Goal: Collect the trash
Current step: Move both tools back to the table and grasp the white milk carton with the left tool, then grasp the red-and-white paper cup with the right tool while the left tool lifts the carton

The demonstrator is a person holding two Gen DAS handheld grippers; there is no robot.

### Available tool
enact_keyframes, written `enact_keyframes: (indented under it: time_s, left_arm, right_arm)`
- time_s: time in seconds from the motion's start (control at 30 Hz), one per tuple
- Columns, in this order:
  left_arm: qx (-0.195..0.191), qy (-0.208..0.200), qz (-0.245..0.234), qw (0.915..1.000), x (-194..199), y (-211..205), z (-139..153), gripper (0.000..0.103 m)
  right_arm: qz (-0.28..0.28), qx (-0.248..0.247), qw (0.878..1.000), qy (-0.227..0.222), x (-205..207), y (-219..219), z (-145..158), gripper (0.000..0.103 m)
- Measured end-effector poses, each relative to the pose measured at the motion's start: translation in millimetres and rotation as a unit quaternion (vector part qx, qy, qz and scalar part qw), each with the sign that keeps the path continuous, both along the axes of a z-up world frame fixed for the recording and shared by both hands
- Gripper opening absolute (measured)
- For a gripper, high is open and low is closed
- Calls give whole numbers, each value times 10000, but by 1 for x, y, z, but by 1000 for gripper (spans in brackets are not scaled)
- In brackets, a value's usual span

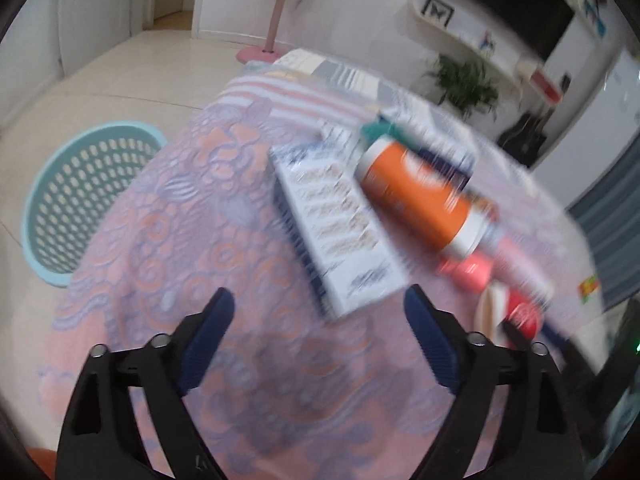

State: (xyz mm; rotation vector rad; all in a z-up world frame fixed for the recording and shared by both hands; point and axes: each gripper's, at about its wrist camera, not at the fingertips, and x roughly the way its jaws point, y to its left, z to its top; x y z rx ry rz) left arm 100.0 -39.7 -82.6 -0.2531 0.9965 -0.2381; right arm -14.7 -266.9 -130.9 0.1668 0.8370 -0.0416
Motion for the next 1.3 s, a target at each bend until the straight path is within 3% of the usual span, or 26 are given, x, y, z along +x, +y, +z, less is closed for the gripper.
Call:
enact_keyframes:
  time_s: [0.1,0.3,0.47,0.57,0.6,0.7,0.93,1.13,1.3]
  left_arm:
    - [70,118,32,9999,19,-18,-5,87]
    - [425,328,204,9983,44,-44,-24,86]
    - [515,478,296,9971,54,-42,-33,71]
    - [514,436,280,9973,53,-38,-31,63]
    - [483,406,282,9976,52,-35,-30,60]
    - [406,271,255,9985,49,-27,-23,55]
    - [68,-187,314,9993,38,17,19,52]
    - [-97,-633,644,9959,36,74,60,52]
    - [-103,-864,1011,9911,40,127,79,52]
  right_arm:
    - [-46,-155,9999,15,2,5,-1,88]
    - [-141,-301,9993,185,8,10,-6,88]
    - [-299,-698,9967,277,12,14,-7,88]
    - [-276,-693,9968,292,11,16,-6,78]
    - [-291,-703,9967,290,10,16,-5,70]
    - [-341,-697,9967,246,7,18,-1,70]
    - [-410,-618,9962,-450,-5,34,50,70]
    - [149,-612,9926,-1040,12,88,99,70]
    - [688,-634,9869,-1317,43,146,120,70]
